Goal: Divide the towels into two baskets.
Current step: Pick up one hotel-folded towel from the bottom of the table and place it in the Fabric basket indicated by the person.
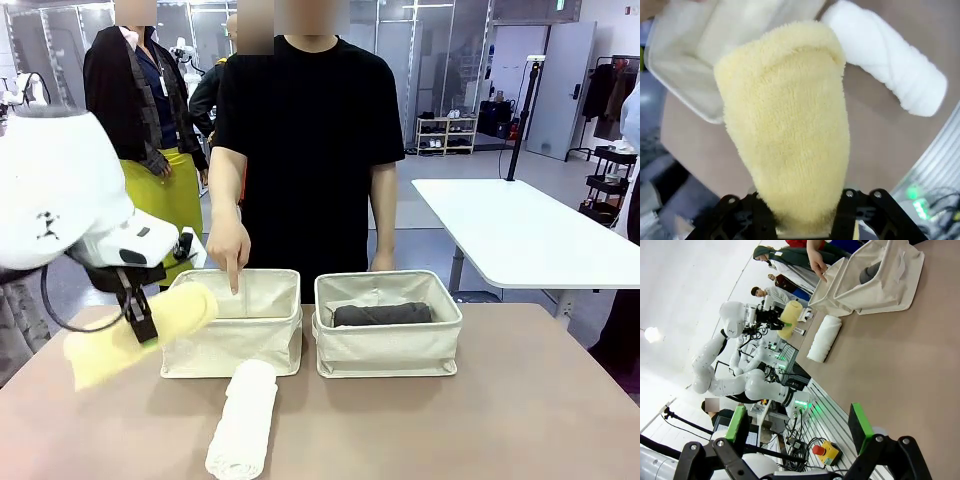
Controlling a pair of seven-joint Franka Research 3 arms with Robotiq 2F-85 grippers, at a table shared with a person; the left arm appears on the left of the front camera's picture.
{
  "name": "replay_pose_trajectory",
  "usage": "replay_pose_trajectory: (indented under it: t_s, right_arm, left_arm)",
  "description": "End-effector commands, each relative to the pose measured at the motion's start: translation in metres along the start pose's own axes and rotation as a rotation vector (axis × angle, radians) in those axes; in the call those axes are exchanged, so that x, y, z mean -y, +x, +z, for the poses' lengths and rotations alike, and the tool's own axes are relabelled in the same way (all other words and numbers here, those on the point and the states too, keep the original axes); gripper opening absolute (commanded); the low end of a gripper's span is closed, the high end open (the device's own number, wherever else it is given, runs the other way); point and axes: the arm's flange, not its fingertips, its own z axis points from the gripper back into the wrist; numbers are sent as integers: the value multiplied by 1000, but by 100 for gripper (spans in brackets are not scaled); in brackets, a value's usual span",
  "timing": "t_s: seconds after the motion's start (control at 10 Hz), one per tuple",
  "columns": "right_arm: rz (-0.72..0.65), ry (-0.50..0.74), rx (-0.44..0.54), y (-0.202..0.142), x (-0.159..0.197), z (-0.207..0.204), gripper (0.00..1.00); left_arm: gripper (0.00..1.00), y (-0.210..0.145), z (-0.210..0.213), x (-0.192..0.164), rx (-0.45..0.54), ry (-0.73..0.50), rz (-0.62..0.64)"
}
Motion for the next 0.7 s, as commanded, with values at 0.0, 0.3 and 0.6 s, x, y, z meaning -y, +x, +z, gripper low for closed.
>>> replay_pose_trajectory:
  t_s: [0.0, 0.3, 0.6]
  right_arm:
    - [-4, 3, 1, -1, -5, 0, 100]
    - [-4, 3, 1, -1, -5, 0, 100]
    - [-4, 3, 1, -1, -5, 0, 100]
  left_arm:
    - [43, 21, 13, -23, 129, 80, -255]
    - [43, 73, 25, -48, 70, 18, -506]
    - [43, 79, 18, -37, 83, 51, -490]
